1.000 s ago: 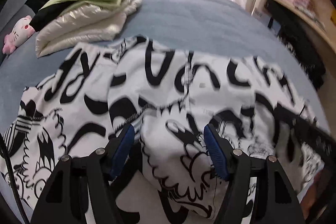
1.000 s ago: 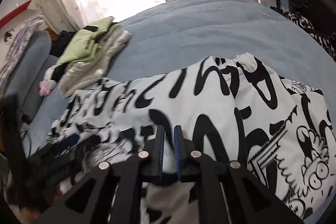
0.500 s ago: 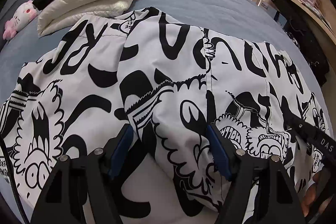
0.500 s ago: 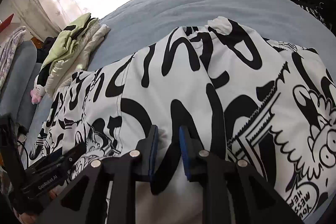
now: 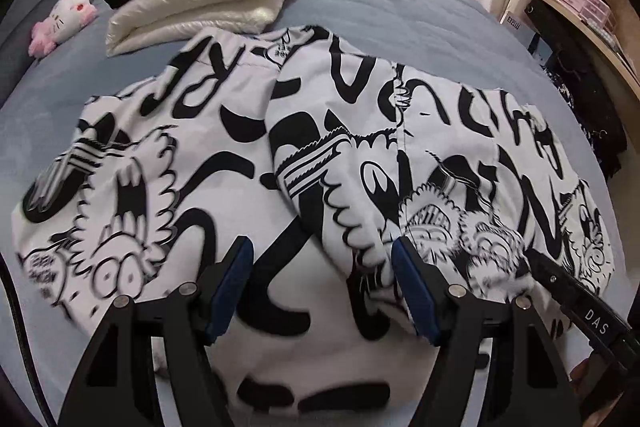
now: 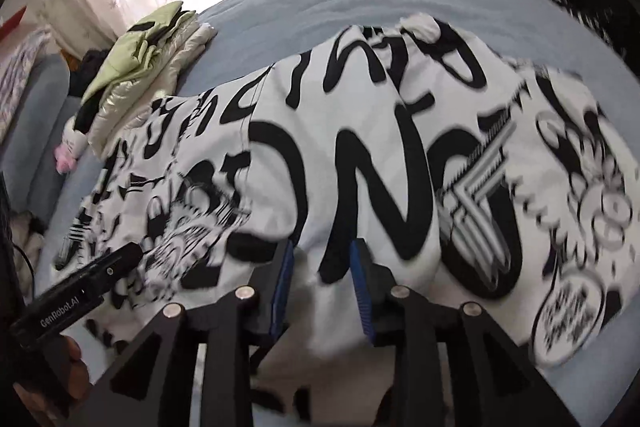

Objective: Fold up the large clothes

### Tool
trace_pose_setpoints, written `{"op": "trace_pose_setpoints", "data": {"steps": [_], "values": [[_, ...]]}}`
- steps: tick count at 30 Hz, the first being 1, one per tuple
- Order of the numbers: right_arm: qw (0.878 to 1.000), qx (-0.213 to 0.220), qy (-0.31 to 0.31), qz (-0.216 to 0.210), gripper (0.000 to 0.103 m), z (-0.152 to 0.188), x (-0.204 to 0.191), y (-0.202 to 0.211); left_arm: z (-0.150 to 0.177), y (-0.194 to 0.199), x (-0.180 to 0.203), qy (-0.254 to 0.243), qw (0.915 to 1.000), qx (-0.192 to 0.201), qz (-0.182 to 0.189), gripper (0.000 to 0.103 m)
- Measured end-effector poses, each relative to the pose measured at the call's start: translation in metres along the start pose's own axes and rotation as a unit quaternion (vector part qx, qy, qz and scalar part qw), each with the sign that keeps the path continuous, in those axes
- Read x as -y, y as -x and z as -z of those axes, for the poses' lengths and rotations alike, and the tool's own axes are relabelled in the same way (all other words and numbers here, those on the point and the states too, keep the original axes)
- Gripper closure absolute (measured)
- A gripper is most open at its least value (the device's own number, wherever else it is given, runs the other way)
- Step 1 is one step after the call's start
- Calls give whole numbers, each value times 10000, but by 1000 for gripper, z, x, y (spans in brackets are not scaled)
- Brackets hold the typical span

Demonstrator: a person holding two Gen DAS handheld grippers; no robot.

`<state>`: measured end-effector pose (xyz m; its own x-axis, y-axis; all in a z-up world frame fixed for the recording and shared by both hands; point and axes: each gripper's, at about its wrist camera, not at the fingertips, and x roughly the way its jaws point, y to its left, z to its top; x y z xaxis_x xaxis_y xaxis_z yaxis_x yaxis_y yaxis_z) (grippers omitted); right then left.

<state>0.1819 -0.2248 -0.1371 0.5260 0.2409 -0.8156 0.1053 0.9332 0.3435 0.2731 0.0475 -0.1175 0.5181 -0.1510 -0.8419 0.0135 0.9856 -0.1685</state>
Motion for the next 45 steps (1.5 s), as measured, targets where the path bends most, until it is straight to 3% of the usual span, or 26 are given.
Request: {"op": "trace_pose_setpoints", "data": {"steps": [7, 13, 26, 30, 35, 40, 45], "values": [[9994, 35, -81, -338, 73, 25, -14, 37, 18, 51, -7, 47, 9995, 302, 109, 33], [9990, 197, 248, -328, 73, 42, -32, 61, 38, 77, -14, 40, 9993, 357, 134, 33], [9968, 332, 656, -299, 73, 56, -58, 68, 76, 68, -56, 454, 9979, -81, 445, 33], [9958, 340, 799, -295, 73, 60, -68, 64, 85, 56, -76, 896, 9908, -288, 970, 33], [9942, 373, 952, -333, 74, 62, -76, 59, 91, 39, -105, 1694, 9735, -304, 1504, 33], [9932, 396, 1037, -343, 74, 61, -81, 54, 89, 26, -126, 2156, 9618, -96, 1681, 33], [9922, 387, 1112, -416, 74, 59, -88, 46, 73, 6, -140, 2350, 9575, 143, 1664, 33]]}}
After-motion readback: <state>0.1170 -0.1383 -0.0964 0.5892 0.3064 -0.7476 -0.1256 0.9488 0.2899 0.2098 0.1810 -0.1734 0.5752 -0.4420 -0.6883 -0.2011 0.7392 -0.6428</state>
